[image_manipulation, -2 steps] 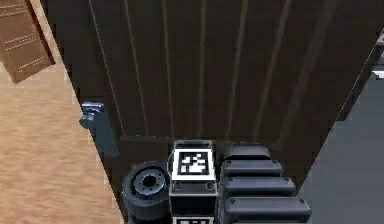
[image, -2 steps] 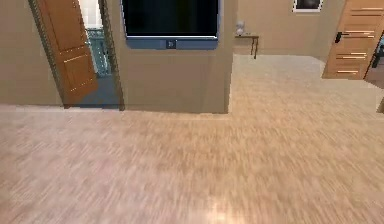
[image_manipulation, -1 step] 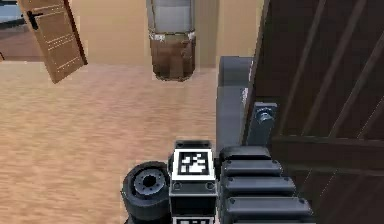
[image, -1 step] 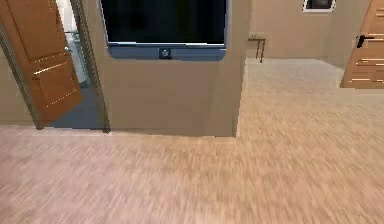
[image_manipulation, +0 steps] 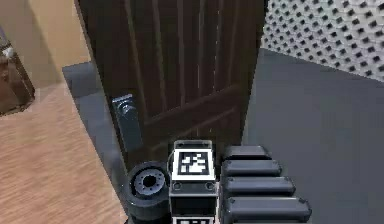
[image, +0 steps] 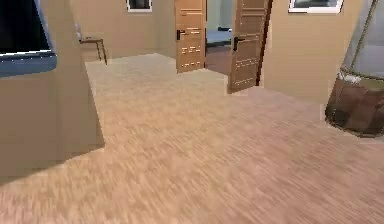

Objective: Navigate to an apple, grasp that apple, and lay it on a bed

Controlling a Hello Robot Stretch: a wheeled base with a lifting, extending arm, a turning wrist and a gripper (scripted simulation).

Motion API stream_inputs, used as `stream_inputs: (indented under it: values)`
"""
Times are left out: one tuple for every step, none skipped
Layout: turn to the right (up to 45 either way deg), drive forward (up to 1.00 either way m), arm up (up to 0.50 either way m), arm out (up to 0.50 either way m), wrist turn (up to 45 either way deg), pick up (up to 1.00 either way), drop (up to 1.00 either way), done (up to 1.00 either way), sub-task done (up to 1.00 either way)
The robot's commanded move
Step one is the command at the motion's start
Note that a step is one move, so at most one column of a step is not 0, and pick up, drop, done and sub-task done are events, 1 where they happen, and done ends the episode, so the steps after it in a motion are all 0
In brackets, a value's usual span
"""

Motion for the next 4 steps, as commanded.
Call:
stream_inputs:
  values:
    - [0.0, 1.00, 0.00, 0.00, 0.0, 0.00, 0.00, 0.00, 0.00]
    - [0.0, 1.00, 0.00, 0.00, 0.0, 0.00, 0.00, 0.00, 0.00]
    - [0.0, 1.00, 0.00, 0.00, 0.0, 0.00, 0.00, 0.00, 0.00]
    - [0.0, 0.60, 0.00, 0.00, 0.0, 0.00, 0.00, 0.00, 0.00]
